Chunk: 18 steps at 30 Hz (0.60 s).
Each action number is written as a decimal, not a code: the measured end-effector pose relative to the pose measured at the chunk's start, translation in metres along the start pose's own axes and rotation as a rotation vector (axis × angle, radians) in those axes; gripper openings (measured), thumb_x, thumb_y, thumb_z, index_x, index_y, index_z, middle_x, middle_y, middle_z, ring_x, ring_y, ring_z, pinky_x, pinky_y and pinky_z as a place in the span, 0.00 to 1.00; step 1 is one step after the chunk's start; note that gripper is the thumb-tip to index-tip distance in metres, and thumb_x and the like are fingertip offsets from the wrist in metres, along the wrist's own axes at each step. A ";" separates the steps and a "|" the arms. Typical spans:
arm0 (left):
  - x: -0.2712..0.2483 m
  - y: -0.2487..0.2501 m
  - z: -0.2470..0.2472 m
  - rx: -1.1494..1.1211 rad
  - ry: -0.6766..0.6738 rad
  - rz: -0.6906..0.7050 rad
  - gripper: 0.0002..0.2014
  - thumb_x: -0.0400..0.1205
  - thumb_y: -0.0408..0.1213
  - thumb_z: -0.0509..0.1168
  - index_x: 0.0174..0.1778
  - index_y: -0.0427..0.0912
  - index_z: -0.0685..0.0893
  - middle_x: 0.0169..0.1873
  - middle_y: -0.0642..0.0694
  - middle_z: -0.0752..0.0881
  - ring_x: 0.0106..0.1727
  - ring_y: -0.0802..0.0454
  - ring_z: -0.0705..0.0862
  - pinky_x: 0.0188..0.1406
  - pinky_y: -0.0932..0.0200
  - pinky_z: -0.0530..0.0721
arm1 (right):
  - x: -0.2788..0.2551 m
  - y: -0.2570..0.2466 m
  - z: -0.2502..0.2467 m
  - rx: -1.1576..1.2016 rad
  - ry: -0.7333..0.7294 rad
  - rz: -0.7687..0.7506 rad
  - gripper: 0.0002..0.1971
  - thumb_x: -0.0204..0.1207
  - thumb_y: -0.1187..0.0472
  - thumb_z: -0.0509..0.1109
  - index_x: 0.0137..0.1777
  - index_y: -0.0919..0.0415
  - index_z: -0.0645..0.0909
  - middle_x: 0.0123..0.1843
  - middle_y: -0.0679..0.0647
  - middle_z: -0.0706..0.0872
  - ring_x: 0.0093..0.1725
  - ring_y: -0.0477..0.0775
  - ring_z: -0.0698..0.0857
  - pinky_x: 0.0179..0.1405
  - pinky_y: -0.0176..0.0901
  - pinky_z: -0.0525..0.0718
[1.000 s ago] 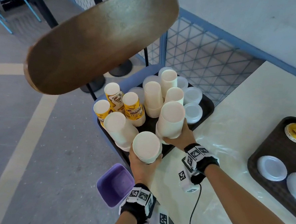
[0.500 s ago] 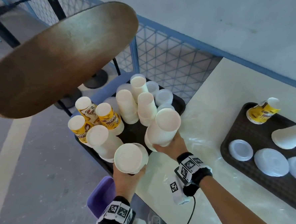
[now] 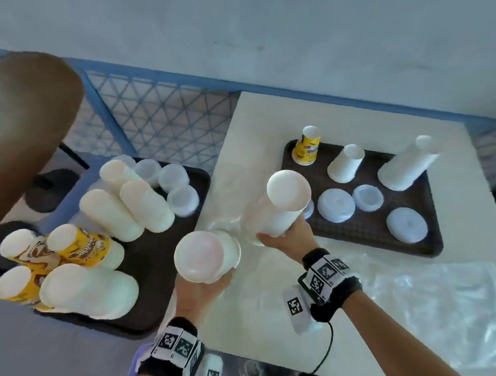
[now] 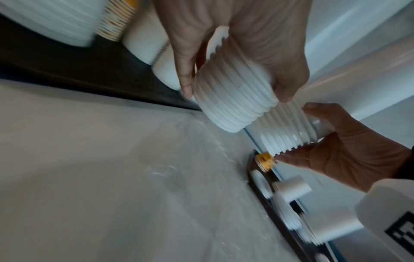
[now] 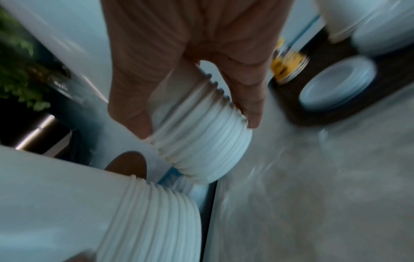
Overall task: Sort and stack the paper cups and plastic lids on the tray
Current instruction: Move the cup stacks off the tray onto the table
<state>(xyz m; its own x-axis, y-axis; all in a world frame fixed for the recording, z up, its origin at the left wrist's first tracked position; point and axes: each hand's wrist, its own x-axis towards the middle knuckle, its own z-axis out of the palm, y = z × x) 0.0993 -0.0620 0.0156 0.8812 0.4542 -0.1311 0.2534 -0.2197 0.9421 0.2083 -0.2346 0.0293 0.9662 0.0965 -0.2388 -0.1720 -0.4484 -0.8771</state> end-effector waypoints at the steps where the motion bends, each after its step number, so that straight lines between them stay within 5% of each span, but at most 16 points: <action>1: 0.002 0.007 0.010 0.007 -0.075 0.022 0.36 0.58 0.23 0.82 0.56 0.47 0.72 0.52 0.48 0.77 0.58 0.47 0.77 0.57 0.73 0.72 | -0.004 0.005 -0.019 -0.004 0.048 0.013 0.47 0.57 0.57 0.84 0.75 0.58 0.63 0.62 0.51 0.80 0.62 0.53 0.79 0.60 0.45 0.78; 4: 0.005 0.031 0.045 -0.005 -0.298 0.073 0.36 0.53 0.35 0.85 0.51 0.55 0.72 0.51 0.49 0.80 0.58 0.46 0.78 0.60 0.54 0.75 | -0.021 0.024 -0.081 0.014 0.206 0.076 0.47 0.56 0.56 0.84 0.74 0.57 0.63 0.62 0.49 0.79 0.62 0.51 0.78 0.59 0.44 0.77; 6: 0.007 0.043 0.074 0.000 -0.439 0.092 0.33 0.49 0.51 0.79 0.50 0.61 0.74 0.48 0.56 0.82 0.54 0.53 0.81 0.59 0.52 0.79 | -0.034 0.039 -0.121 0.048 0.313 0.138 0.48 0.53 0.52 0.84 0.72 0.56 0.65 0.59 0.47 0.78 0.61 0.50 0.77 0.57 0.44 0.76; 9: 0.009 0.052 0.125 0.019 -0.620 0.136 0.32 0.51 0.55 0.77 0.51 0.62 0.76 0.50 0.59 0.83 0.54 0.64 0.83 0.57 0.51 0.83 | -0.051 0.068 -0.173 0.068 0.488 0.184 0.50 0.43 0.40 0.78 0.69 0.57 0.69 0.59 0.50 0.82 0.61 0.54 0.80 0.58 0.51 0.81; 14: 0.007 0.075 0.223 0.014 -0.844 0.139 0.40 0.51 0.50 0.82 0.60 0.49 0.77 0.54 0.54 0.83 0.59 0.54 0.83 0.52 0.69 0.82 | -0.064 0.110 -0.253 0.142 0.736 0.254 0.48 0.49 0.51 0.81 0.70 0.63 0.67 0.59 0.52 0.81 0.59 0.53 0.80 0.53 0.49 0.82; 16: 0.006 0.088 0.266 0.039 -0.911 0.181 0.44 0.52 0.52 0.81 0.64 0.43 0.75 0.55 0.55 0.83 0.58 0.57 0.82 0.50 0.74 0.80 | -0.063 0.126 -0.284 0.154 0.796 0.271 0.48 0.50 0.54 0.84 0.71 0.63 0.66 0.61 0.52 0.80 0.60 0.52 0.79 0.56 0.52 0.82; 18: 0.005 0.104 0.310 0.052 -0.950 0.194 0.42 0.57 0.44 0.83 0.65 0.43 0.73 0.53 0.57 0.81 0.55 0.58 0.81 0.47 0.80 0.78 | -0.057 0.145 -0.312 0.178 0.859 0.310 0.47 0.54 0.57 0.85 0.71 0.62 0.63 0.63 0.53 0.78 0.61 0.53 0.77 0.63 0.58 0.80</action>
<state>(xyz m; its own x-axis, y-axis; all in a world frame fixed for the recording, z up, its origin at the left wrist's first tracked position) 0.2534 -0.3500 0.0172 0.8589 -0.4754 -0.1906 0.0666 -0.2654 0.9618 0.1877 -0.5822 0.0461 0.6705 -0.7275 -0.1457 -0.4048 -0.1942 -0.8936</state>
